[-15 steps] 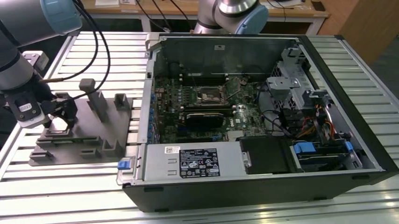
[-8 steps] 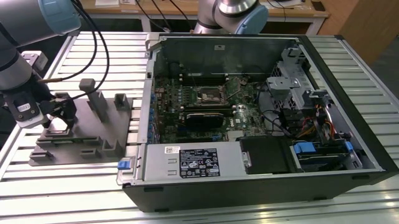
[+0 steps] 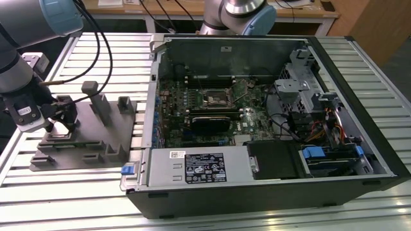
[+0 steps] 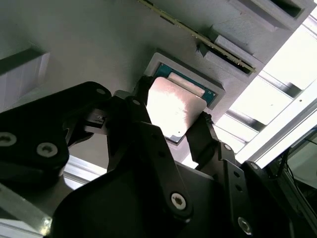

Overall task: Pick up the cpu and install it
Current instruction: 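Pick up the cpu and move it towards the insertion slot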

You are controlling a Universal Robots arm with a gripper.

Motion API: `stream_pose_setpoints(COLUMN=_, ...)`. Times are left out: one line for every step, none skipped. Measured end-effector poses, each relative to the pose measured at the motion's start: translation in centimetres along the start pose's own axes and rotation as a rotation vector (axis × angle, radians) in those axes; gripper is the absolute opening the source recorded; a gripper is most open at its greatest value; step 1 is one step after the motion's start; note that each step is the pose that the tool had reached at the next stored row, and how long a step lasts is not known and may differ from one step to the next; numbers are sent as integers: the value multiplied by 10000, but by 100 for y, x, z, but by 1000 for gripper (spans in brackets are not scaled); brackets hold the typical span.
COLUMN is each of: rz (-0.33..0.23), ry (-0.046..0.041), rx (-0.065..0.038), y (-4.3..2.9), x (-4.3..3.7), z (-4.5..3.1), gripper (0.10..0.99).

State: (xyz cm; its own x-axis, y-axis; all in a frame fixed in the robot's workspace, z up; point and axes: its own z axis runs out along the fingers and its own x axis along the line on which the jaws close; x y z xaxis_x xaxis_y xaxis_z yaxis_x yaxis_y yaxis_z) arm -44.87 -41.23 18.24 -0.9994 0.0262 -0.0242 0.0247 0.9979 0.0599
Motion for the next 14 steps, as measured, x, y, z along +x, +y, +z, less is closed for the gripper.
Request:
stream_pose_setpoints(rz=0, ry=0, rx=0, y=0, x=0, z=0, gripper=576)
stream_pose_setpoints(rz=-1, ry=1, rx=0, y=0, x=0, z=0, gripper=576)
stream_pose_setpoints(rz=0, ry=0, rx=0, y=0, x=0, z=0, gripper=576)
stream_pose_setpoints(rz=0, ry=0, rx=0, y=0, x=0, z=0, gripper=576)
stream_pose_setpoints(rz=0, ry=0, rx=0, y=0, x=0, z=0, gripper=576)
stream_pose_setpoints(rz=0, ry=0, rx=0, y=0, x=1, z=1, gripper=576)
stream_pose_setpoints(rz=0, ry=0, rx=0, y=0, x=1, z=1, gripper=576)
stream_pose_setpoints(rz=0, ry=1, rx=0, y=0, x=1, z=0, gripper=576)
stream_pose_setpoints(rz=0, ry=-1, rx=0, y=0, x=1, z=-2, gripper=576)
stream_pose_setpoints(rz=0, ry=-2, rx=-1, y=0, x=1, z=-1, gripper=576)
stream_pose_setpoints(rz=0, ry=-2, rx=-1, y=0, x=1, z=-2, gripper=576)
stream_pose_setpoints(rz=0, ry=-1, rx=0, y=0, x=1, z=-3, gripper=576)
stream_pose_setpoints(rz=0, ry=0, rx=0, y=0, x=1, z=-4, gripper=576)
stream_pose_setpoints(rz=0, ry=-1, rx=0, y=0, x=1, z=-3, gripper=576)
